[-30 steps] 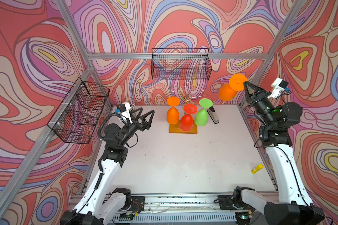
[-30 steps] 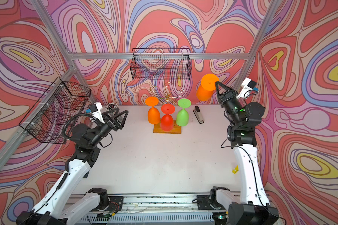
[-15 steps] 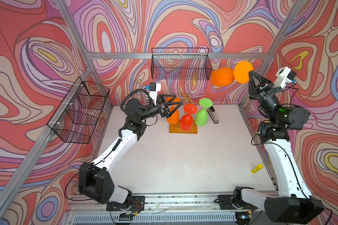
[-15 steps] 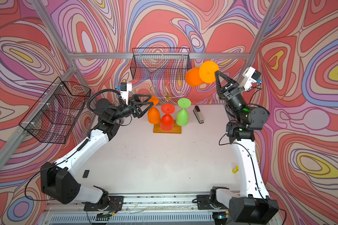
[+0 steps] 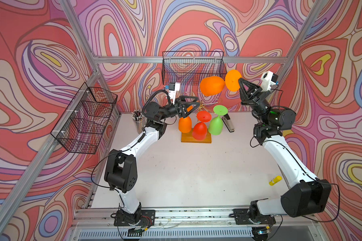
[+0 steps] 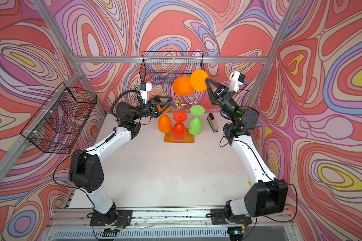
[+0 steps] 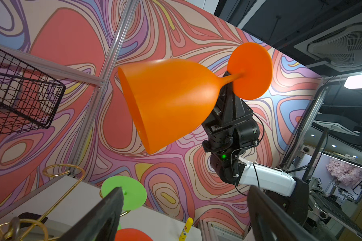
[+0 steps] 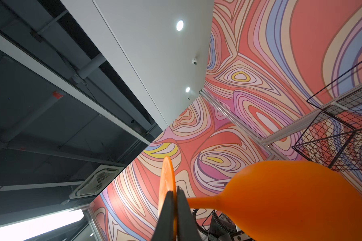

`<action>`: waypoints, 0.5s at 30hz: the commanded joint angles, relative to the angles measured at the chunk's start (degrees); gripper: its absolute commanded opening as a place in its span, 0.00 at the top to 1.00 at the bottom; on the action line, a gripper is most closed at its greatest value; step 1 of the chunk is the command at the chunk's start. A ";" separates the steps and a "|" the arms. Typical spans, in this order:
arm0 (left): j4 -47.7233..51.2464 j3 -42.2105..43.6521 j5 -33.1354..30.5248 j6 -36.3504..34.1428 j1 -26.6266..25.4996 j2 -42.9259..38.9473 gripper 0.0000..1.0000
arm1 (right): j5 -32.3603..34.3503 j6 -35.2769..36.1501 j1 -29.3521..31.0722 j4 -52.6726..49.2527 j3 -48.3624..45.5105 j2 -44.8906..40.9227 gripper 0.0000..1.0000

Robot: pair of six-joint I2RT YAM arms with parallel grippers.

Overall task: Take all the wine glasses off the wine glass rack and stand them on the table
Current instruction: 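Bring the orange glass toward the left gripper while the left arm reaches up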

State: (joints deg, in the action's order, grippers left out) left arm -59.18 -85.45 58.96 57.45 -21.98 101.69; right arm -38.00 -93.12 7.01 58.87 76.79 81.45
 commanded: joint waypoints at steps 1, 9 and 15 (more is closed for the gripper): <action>-4.65 -2.70 2.01 0.03 0.09 0.72 0.12 | -0.32 -1.51 1.04 5.78 1.69 0.03 1.00; -2.20 -4.09 1.94 -3.68 0.10 2.12 0.14 | -0.39 -4.37 2.07 9.31 1.44 2.28 1.00; -1.88 -4.20 1.69 -5.33 0.09 2.11 0.15 | -0.50 -4.88 2.48 10.21 0.61 3.03 1.00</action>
State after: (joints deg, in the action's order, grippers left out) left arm -59.00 -87.88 59.83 53.69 -21.98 103.46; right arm -38.13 -97.17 8.88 66.28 76.93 84.29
